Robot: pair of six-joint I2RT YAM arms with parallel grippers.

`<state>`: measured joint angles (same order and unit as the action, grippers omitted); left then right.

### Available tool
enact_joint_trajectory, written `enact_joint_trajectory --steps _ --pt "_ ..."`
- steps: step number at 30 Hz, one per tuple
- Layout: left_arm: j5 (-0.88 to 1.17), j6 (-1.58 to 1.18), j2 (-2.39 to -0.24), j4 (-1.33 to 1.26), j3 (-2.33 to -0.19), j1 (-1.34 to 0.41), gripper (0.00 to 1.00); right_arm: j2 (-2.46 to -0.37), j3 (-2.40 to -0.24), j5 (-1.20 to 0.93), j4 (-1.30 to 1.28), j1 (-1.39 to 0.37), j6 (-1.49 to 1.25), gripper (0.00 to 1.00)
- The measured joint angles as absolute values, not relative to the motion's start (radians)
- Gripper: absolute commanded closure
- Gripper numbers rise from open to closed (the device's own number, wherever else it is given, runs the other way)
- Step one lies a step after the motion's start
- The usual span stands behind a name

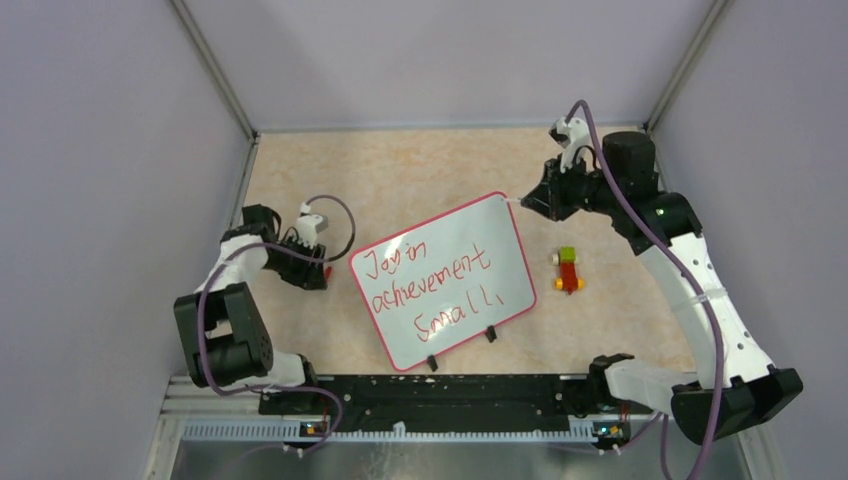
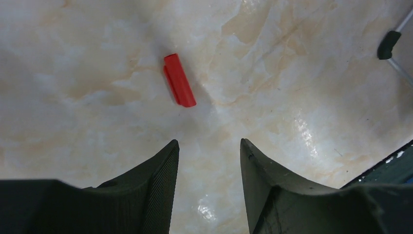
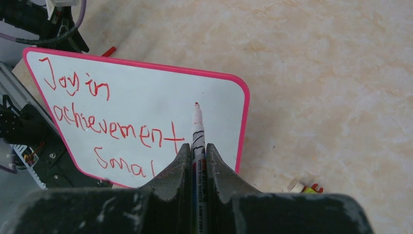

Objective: Write a sentence on the whiteboard
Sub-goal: Close the whiteboard marker at the center of the board.

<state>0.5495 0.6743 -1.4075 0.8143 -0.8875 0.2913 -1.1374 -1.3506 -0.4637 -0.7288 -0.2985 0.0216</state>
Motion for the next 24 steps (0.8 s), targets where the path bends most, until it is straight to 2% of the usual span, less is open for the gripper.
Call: enact_joint_trajectory --steps 8,21,24 --pt "0.422 0.562 -1.518 0.670 -0.847 0.173 0.57 -1.145 -1.351 -0.408 -0.726 -0.298 0.005 1.00" --pt "0.344 0.480 -1.567 0.545 -0.862 0.137 0.60 -1.160 -1.351 -0.414 -0.727 -0.298 0.033 1.00" --pt "0.327 0.480 -1.569 0.517 -0.862 0.120 0.68 -1.162 -1.351 -0.418 -0.726 -0.298 0.034 1.00"
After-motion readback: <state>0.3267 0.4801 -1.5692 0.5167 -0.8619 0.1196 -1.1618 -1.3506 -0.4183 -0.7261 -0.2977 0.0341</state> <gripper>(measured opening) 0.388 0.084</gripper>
